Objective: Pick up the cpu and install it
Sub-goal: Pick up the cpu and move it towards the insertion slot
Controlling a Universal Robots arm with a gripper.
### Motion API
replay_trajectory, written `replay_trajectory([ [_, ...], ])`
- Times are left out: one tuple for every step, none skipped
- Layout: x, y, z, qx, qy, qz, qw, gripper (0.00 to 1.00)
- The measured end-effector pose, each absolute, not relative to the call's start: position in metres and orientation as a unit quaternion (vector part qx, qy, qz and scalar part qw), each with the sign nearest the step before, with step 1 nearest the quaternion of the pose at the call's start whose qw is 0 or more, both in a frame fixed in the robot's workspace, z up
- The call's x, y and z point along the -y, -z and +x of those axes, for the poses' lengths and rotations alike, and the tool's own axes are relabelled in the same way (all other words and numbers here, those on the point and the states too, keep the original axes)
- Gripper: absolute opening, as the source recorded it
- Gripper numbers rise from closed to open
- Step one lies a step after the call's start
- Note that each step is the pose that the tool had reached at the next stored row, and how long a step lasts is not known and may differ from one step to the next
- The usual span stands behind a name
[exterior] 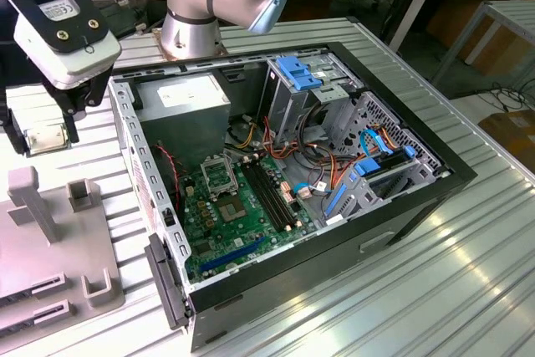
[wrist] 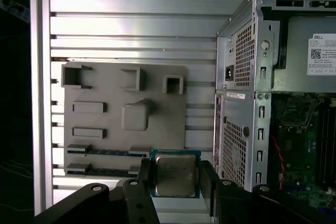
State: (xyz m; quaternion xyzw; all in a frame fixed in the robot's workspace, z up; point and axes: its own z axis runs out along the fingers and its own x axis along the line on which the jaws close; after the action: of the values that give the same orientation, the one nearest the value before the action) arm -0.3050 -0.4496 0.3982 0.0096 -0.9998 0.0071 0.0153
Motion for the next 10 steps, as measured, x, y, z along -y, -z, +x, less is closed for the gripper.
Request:
replay_trajectory([
  [0.45,-0.398,-0.304,1.0,-0.007,0.01,0.015,0.47],
  [0.45,-0.398,-0.302,1.0,-0.007,0.01,0.015,0.47],
  [0.45,-0.398,-0.3,1.0,-0.007,0.01,0.015,0.47],
  [0.45,-0.398,-0.299,1.0,-0.007,0.01,0.015,0.47],
  [0.45,-0.398,-0.298,1.0,-0.007,0.01,0.015,0.47],
  [0.45,-0.398,-0.297,1.0,-0.007,0.01,0.015,0.47],
  [0.45,-0.398,-0.296,1.0,-0.007,0.01,0.015,0.47],
  [0.45,-0.398,-0.295,1.0,-0.007,0.01,0.015,0.47],
  [0.45,-0.398,-0.294,1.0,-0.007,0.01,0.015,0.47],
  [0.45,-0.398,-0.293,1.0,-0.007,0.01,0.015,0.47],
])
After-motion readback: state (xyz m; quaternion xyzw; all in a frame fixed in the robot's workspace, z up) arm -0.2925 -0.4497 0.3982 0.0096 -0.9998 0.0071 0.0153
